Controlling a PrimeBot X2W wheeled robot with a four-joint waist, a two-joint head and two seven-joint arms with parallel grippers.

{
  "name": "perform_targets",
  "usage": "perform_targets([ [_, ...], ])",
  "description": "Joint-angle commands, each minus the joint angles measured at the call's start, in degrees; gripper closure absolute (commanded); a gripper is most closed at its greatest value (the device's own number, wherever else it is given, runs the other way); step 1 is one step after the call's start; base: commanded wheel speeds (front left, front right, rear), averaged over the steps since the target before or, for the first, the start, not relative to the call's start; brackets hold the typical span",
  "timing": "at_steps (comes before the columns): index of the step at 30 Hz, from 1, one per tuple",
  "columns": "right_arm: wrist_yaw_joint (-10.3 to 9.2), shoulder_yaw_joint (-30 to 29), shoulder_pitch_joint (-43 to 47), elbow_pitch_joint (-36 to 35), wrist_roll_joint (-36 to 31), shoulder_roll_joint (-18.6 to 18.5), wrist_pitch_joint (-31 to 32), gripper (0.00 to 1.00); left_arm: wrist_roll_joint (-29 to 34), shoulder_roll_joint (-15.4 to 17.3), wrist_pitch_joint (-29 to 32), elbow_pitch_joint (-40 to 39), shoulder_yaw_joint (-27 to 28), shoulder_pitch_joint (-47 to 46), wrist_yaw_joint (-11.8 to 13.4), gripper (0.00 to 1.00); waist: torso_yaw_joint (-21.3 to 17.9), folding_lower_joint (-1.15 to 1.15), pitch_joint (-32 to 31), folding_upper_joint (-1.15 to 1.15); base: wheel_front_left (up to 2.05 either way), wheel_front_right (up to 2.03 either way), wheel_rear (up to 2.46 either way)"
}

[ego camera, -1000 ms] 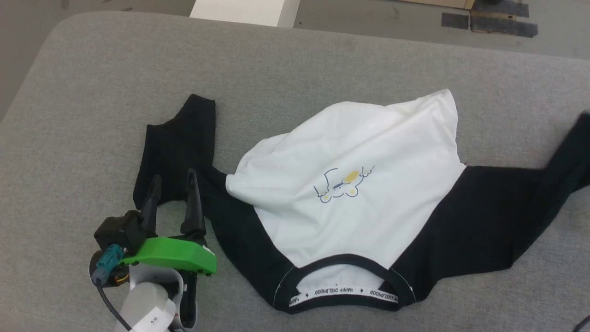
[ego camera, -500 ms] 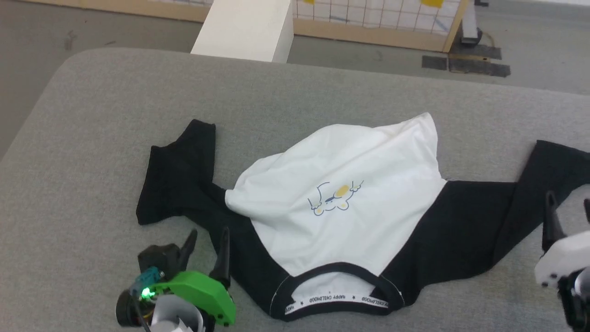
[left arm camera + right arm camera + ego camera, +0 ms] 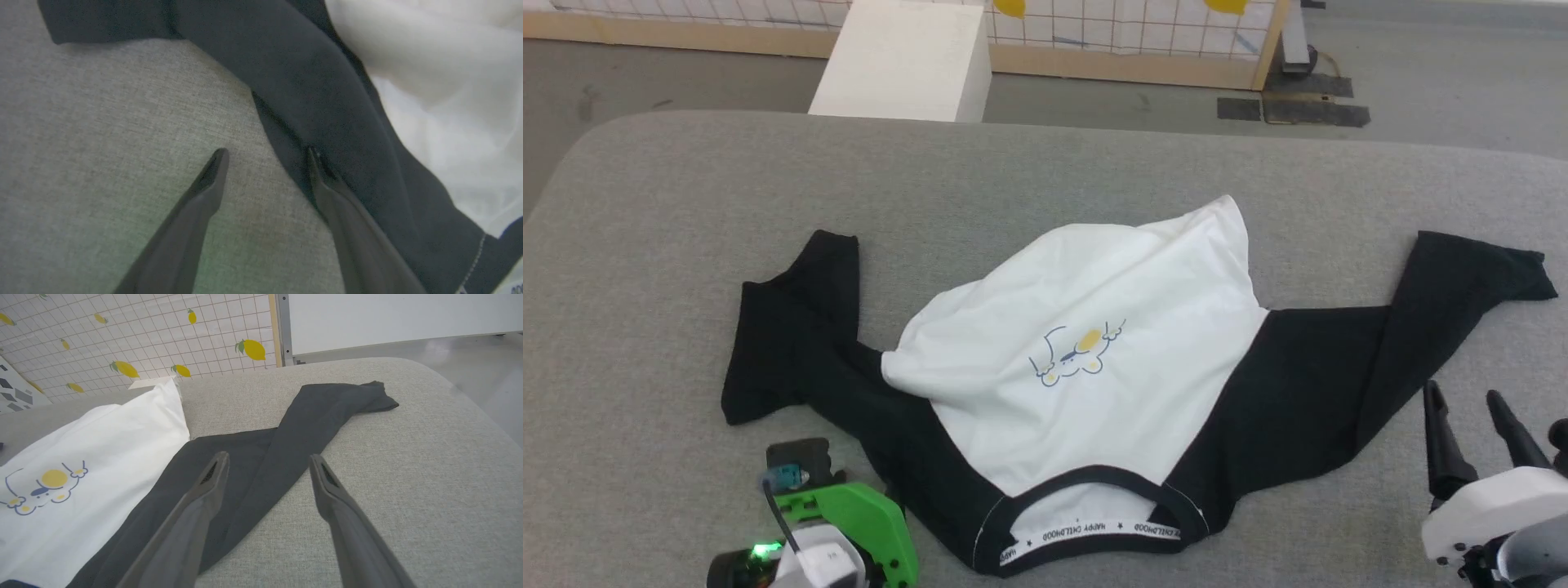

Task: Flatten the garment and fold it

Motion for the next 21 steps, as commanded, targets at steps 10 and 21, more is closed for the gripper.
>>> perform_targets([
  [10, -0.09, 2.9, 0.7, -1.3, 1.3, 0.1, 0.8, 0.0, 0.2, 1.6, 6.6, 4.4, -2.1, -3.5, -1.7, 0.89, -1.5, 0.0, 1.4, 0.6, 0.0, 0.0, 0.0],
  [21, -0.09, 3.7, 2.1, -1.7, 2.4, 0.1, 3.5, 0.0, -1.8, 2.1, 0.5, 3.4, -0.1, -2.4, -2.1, 1.0, -1.1, 0.0, 0.6, 0.6, 0.0, 0.0, 0.0],
])
